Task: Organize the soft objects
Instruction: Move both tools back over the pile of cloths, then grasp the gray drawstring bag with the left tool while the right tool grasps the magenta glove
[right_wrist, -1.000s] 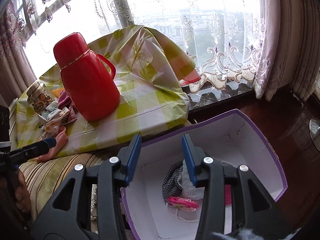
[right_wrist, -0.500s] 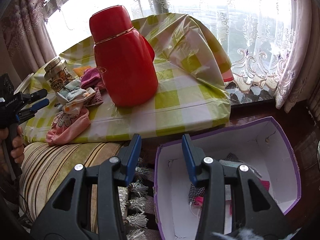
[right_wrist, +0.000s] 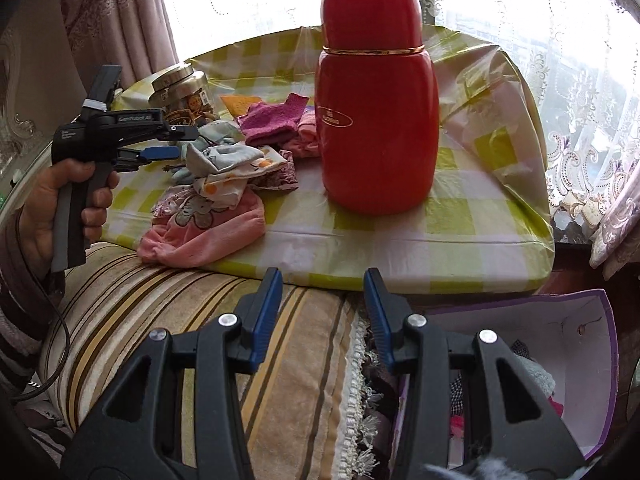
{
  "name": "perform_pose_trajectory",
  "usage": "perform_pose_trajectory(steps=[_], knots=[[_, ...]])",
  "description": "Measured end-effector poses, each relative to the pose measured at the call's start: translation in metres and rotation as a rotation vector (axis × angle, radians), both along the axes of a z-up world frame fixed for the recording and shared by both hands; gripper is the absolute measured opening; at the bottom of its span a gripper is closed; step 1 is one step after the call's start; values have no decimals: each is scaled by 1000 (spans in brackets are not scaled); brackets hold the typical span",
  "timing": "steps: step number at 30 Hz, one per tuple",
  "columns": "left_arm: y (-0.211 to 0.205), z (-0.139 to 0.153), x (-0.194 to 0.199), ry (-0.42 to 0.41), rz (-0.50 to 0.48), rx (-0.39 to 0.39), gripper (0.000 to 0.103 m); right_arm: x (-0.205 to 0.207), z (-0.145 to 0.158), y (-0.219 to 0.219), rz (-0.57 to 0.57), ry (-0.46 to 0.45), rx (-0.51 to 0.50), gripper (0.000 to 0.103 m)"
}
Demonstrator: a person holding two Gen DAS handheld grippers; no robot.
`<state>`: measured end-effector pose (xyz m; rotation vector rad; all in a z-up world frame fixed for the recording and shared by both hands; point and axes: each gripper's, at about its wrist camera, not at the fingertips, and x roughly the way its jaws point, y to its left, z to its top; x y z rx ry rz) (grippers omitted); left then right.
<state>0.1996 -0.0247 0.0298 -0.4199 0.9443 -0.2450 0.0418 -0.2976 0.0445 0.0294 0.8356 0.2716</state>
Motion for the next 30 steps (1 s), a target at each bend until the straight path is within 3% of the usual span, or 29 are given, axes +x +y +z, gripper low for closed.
perform_pose_trajectory(steps=[10, 13, 14, 16, 19, 23, 30], knots=[[-12, -36, 33, 118, 42, 99, 57, 19, 11, 41, 96, -22, -16, 54], [-18, -41, 31, 99, 13, 146, 56, 28, 16, 56, 133, -36, -23, 59], [-20, -41, 30, 85, 6, 161, 54, 31, 17, 61, 145, -42, -27, 62], [-24, -40, 28, 61, -16, 194, 35, 37, 21, 71, 166, -58, -37, 65], [-31, -42, 25, 37, -52, 232, 18, 50, 26, 86, 180, -85, -51, 72], [-29, -43, 20, 2, -54, 217, 12, 74, 30, 101, 175, -105, -60, 74], [-5, -36, 7, -68, -1, 109, 10, 117, 28, 124, 165, -96, -71, 74]])
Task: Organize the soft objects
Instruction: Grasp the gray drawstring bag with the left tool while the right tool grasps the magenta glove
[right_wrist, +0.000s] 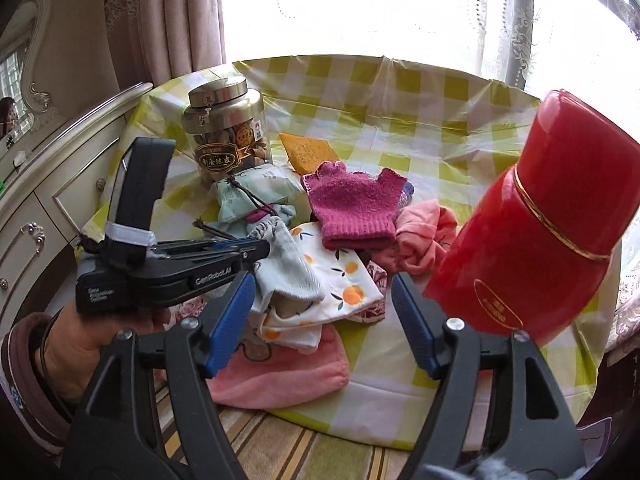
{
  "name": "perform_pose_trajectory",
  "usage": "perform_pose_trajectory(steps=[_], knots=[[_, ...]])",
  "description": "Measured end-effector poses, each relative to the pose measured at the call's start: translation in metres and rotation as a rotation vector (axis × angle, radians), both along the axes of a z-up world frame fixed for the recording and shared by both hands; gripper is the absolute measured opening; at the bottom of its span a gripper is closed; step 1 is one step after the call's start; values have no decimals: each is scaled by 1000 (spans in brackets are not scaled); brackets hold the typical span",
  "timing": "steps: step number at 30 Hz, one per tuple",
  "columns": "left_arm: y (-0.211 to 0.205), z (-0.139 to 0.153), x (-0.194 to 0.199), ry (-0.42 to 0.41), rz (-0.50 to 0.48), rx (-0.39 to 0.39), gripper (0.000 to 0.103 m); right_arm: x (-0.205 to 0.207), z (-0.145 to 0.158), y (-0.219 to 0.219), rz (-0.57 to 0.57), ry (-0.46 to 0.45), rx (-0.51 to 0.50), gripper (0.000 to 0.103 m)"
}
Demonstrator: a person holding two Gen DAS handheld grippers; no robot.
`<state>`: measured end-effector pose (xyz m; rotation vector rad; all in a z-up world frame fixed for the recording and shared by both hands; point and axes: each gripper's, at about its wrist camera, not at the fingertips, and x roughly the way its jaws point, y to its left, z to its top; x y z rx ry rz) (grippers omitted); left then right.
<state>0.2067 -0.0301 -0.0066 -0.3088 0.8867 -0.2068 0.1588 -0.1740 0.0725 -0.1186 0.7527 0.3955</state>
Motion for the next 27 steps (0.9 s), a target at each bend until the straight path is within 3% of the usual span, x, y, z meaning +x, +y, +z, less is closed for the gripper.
perform_pose_trajectory(steps=[15, 27], knots=[[44, 16, -12, -140, 203, 5, 10, 91, -32, 43, -34, 34, -116, 74], [50, 12, -11, -149, 207, -18, 10, 153, -77, 55, -64, 118, -191, 74]])
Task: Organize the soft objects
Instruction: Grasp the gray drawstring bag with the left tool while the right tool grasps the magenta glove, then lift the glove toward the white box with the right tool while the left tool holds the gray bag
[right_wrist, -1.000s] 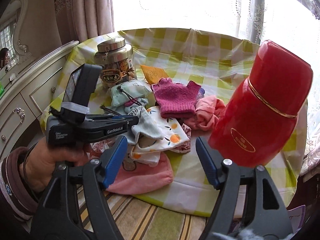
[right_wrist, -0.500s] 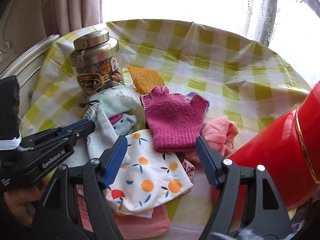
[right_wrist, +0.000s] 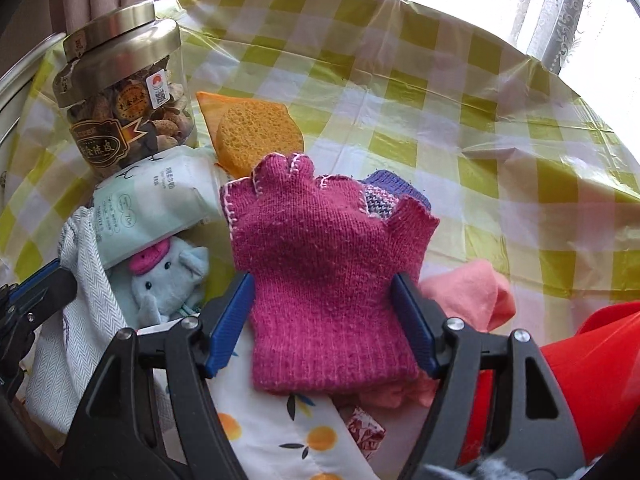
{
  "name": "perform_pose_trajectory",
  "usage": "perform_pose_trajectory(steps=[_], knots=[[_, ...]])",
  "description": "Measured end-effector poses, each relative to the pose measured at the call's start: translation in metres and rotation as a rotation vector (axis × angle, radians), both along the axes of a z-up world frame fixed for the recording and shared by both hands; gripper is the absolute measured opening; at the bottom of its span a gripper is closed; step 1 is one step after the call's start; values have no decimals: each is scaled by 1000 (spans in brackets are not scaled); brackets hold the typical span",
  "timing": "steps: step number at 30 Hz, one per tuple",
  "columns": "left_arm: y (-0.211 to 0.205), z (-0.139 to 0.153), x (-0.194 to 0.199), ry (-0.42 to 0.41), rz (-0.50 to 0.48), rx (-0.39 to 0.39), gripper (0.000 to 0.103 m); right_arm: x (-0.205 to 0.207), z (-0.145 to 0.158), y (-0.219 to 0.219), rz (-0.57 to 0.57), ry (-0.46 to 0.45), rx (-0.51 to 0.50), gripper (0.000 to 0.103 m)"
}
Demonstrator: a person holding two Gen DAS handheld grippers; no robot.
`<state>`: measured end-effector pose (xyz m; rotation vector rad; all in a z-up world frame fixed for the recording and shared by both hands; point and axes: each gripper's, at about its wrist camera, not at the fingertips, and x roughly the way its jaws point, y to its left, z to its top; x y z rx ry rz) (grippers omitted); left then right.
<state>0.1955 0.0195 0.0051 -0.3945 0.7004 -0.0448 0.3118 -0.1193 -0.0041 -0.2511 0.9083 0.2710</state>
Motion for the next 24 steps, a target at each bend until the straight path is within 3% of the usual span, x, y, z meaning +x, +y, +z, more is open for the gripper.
perform_pose_trajectory(steps=[3, 8, 17, 24], knots=[[1, 0, 1, -6, 1, -8, 10, 4, -3, -1, -11, 1, 3, 69], [-1, 0, 0, -14, -11, -12, 10, 0, -5, -3, -22, -22, 9, 43], [-1, 1, 0, -35, -18, -21, 10, -27, 13, -7, -5, -96, 39, 13], [-3, 5, -3, -60, -28, -23, 10, -54, 36, -8, 28, -140, 62, 8]])
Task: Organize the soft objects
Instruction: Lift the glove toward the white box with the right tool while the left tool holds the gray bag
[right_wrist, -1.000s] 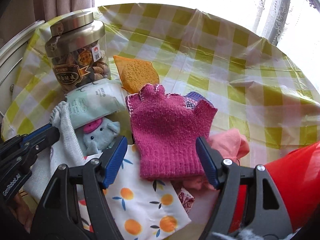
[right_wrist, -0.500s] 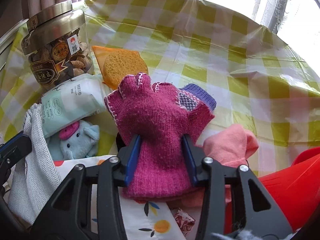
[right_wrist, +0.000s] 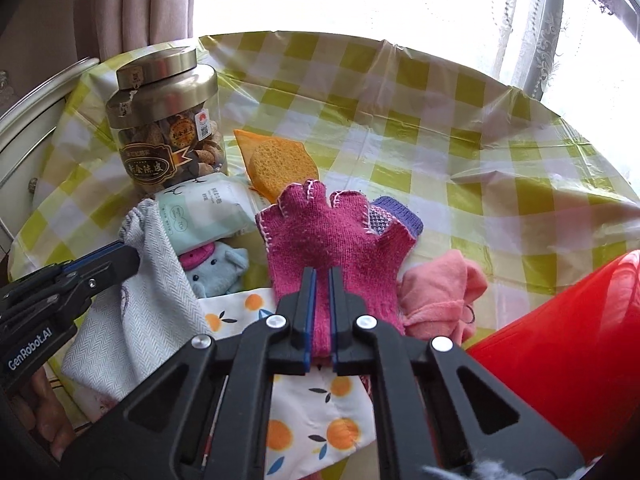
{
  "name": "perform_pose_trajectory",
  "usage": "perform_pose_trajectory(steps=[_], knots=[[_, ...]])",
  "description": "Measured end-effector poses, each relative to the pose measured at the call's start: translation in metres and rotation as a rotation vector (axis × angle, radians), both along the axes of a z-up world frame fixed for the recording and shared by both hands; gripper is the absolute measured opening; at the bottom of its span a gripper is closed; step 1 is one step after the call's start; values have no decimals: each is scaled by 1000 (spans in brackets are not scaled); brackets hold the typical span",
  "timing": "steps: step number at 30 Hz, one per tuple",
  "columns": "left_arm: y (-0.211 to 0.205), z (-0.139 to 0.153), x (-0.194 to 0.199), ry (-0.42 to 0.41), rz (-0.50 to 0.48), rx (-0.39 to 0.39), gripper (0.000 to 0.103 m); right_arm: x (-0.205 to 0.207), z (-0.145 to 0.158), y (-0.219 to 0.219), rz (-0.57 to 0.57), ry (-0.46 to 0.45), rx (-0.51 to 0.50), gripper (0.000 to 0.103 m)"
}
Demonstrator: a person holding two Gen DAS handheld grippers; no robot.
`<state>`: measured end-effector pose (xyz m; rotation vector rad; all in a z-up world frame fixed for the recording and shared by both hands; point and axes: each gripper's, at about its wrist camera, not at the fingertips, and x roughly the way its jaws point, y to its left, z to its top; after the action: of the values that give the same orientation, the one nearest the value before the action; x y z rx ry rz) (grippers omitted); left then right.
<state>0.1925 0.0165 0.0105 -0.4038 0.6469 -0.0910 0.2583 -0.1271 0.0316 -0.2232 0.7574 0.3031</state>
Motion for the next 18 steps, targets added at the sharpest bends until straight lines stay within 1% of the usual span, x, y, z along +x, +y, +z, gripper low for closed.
perform_pose_trajectory(steps=[2, 3, 4, 5, 6, 7, 12, 13, 14, 15, 16, 17, 18], knots=[[0, 0, 0, 2, -1, -5, 10, 0, 0, 1, -11, 2, -21, 9], [0, 0, 0, 2, 0, -8, 10, 2, -1, 1, -16, 9, -33, 13], [1, 0, 0, 3, 1, -9, 10, 5, -2, 1, -22, 19, -41, 30], [1, 0, -1, 2, 2, -9, 10, 8, -3, 1, -25, 26, -37, 44], [2, 0, -1, 0, 2, -9, 10, 11, -4, 0, -25, 28, -28, 75], [2, 0, -1, -1, 0, -9, 10, 15, -6, 0, -24, 31, -25, 83], [1, -1, 0, 2, -6, -8, 10, 44, -20, 3, -32, 94, -63, 82], [1, -2, 1, 4, -6, -9, 10, 49, -24, 3, -36, 109, -69, 76], [1, -2, 1, 5, -7, -11, 10, 53, -29, 3, -33, 128, -75, 60], [2, -2, 2, 5, -8, -11, 10, 56, -33, 4, -25, 146, -80, 49], [2, -2, 2, 6, -9, -12, 10, 56, -36, 5, -24, 151, -90, 36], [2, -2, 2, 6, -11, -13, 10, 56, -37, 6, -26, 140, -106, 29], [2, -2, 2, 6, -12, -14, 10, 53, -37, 7, -17, 130, -117, 25]])
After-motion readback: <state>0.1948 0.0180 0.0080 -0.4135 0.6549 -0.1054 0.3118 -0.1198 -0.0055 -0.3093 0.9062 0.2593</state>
